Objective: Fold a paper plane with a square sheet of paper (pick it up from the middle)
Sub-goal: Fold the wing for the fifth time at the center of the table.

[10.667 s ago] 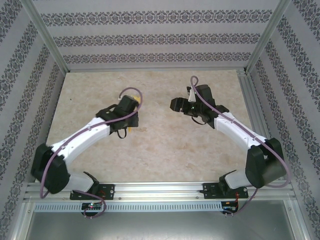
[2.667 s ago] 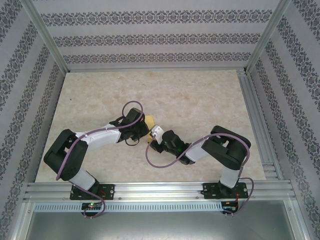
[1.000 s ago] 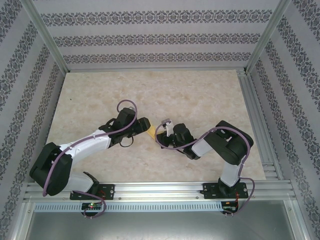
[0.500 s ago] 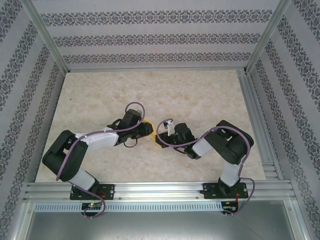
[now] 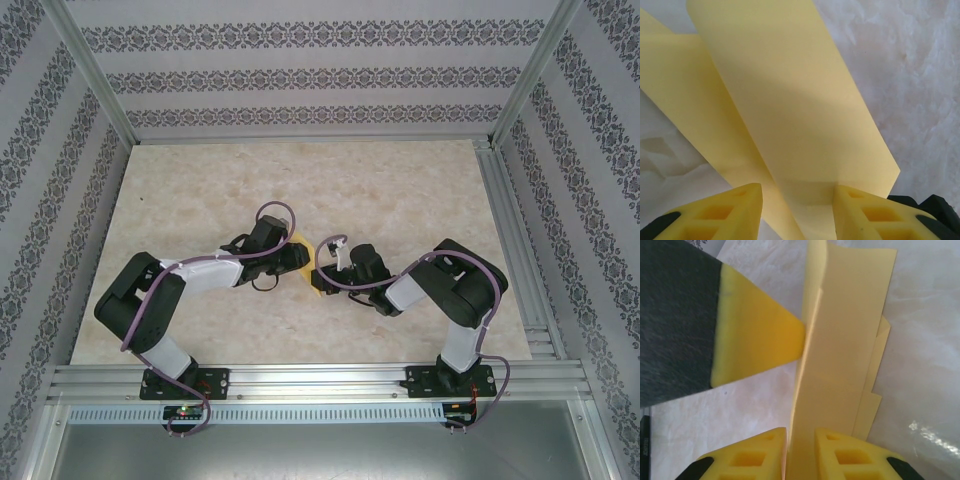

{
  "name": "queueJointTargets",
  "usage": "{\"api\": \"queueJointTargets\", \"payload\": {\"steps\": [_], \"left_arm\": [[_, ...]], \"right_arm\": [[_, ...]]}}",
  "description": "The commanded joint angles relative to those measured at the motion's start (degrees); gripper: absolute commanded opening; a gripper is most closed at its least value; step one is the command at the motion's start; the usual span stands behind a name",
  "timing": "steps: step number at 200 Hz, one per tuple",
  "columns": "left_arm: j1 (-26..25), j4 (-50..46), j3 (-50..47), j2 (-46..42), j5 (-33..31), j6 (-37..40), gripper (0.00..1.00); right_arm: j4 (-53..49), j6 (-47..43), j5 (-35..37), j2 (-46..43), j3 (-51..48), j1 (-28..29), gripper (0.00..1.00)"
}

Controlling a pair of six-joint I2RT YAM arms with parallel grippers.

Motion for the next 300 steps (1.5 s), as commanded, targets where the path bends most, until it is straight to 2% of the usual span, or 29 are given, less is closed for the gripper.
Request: {"api": "queueJointTargets", "payload": {"steps": [1,51,84,112,162,208,300], "left_arm": [[0.4,-0.7,1.4,0.3,-0.4,0.9,0.42],[0.5,-0.9,0.9,0.2,-1.0,0.2,0.43],[0.4,-0.2,0.4,-1.4,-1.5,-0.4,0.44],[0.5,0.1,-1.6,-5.7,-3.6,-0.4,0.47],[0.5,0.8,-5.5,-12.2,-6.9,0.0,0.50],[0.5,3.8,-5.9,-10.4,-4.0,0.0,0.50],[0.5,7.1,-4.5,-5.6,-1.7,0.1,0.44]], "right_arm": [[0.1,1.4,-2.0,-1.3,1.1,-0.7,0.24],[-3.6,1.0,-1.0,-2.5,2.3,-1.0,0.23],[-6.0,0.9,-0.8,-1.8,3.4,-1.0,0.13],[-7.6,2.3,-2.9,-1.0,4.4,-1.2,0.08],[-8.3,6.2,-7.5,1.3,6.7,-2.1,0.06],[-10.4,8.7,-11.2,4.0,9.5,-2.4,0.03],[-9.8,14.5,-11.0,6.2,9.9,-4.1,0.01]]}}
